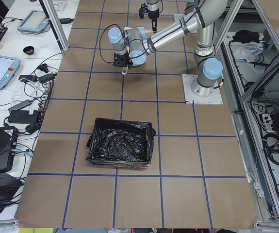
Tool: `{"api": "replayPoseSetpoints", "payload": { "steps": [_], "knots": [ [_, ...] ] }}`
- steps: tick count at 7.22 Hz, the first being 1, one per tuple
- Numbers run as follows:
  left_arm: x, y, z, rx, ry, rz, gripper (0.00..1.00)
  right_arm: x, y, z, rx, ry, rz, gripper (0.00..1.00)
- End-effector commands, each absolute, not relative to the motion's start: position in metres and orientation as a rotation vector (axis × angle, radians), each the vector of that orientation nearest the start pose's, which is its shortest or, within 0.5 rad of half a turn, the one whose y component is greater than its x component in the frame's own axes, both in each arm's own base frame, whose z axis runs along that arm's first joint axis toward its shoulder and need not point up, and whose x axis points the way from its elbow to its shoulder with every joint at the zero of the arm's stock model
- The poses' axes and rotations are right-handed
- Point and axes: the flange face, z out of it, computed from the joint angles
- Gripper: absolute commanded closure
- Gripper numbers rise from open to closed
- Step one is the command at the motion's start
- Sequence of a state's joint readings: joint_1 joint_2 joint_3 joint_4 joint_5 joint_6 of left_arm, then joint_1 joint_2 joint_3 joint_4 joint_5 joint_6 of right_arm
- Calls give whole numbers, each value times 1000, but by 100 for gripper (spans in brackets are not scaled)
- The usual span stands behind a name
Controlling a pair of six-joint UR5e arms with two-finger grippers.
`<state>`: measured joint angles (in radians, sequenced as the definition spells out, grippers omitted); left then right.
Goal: Sweep and dump trash into bin
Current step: 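Carry the loaded dustpan toward the black bin while brush withdraws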
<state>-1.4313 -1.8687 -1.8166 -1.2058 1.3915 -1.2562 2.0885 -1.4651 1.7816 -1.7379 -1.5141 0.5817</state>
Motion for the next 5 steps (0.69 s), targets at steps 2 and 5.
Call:
{"api": "replayPoseSetpoints", "payload": {
  "steps": [2, 5],
  "knots": [
    [-32, -578, 269, -2106, 2371, 426, 100, 290, -423, 358, 120, 3152, 249, 100],
    [36, -597, 309, -2117, 2333, 408, 100, 165, -470, 369, 105, 3132, 300, 100]
  ]
}}
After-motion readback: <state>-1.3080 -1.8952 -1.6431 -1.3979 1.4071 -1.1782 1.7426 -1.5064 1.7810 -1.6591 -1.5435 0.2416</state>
